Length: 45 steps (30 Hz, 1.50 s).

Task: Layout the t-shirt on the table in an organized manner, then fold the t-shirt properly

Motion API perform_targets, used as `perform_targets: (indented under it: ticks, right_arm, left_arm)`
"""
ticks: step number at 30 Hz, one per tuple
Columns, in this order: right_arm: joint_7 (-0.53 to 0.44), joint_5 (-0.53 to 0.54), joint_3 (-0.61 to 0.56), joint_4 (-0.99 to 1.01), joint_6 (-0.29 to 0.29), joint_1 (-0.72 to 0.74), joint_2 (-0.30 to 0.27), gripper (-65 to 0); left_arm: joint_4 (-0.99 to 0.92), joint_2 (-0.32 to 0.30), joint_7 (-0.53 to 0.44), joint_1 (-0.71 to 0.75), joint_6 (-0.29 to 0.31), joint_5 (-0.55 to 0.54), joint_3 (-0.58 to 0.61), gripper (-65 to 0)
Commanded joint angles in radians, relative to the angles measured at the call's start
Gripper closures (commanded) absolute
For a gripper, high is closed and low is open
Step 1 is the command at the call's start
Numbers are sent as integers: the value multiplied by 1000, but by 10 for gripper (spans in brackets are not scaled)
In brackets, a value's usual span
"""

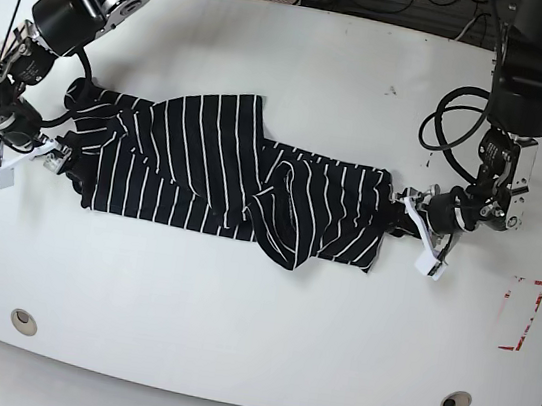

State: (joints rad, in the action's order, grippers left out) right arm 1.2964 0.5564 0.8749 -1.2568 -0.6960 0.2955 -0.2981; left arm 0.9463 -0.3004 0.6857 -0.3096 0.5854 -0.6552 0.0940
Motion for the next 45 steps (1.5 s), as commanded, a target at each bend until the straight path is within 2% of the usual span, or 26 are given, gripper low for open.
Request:
perform_targets:
  ticks: [1, 5, 10, 18, 22, 25, 28, 34, 38, 43, 44, 45]
  right_arm:
    - [-48, 35, -1, 96, -2, 21, -62, -634]
    - [-56, 35, 0, 174, -2, 18, -69, -634]
    - [-79, 35, -1, 180, -2, -11, -62, -634]
    - [-74, 35, -10, 180, -2, -19, 0, -634]
    - [-76, 35, -67, 177, -2, -19, 32, -634]
    - [-82, 35, -84, 177, -2, -19, 49, -634]
    - [-82, 32, -87, 177, -2, -17, 70, -634]
    - [-103, 31, -89, 177, -2, -15, 89, -621]
    - [-111, 29, -90, 177, -2, -15, 90, -530]
    - [-119, 29, -124, 177, -2, -14, 84, -301]
    - [-128, 29, -135, 177, -2, -14, 83, -217]
    - [-133, 29, -139, 177, -2, -14, 83, -168]
  left_arm:
    - [3, -18, 47, -3, -25, 51, -1, -128]
    - [3, -16, 47, -1, -25, 51, -1, -128]
    - [4, -15, 48, -1, -25, 51, 0, -128]
    - [6, 2, 50, -1, -25, 50, 3, -128]
    - [43, 2, 52, 0, -25, 50, 3, -128]
    - [79, 10, 82, 0, -25, 50, 3, -128]
    - [104, 43, 130, -4, -25, 50, 0, -128]
    - [156, 73, 157, -7, -28, 50, 3, -128]
    - [179, 99, 167, -7, -29, 56, 5, -128]
    - [204, 111, 205, -12, -29, 50, -1, -128]
    - [228, 112, 210, -15, -29, 50, -1, -128]
    - [242, 112, 211, -15, -29, 50, -3, -128]
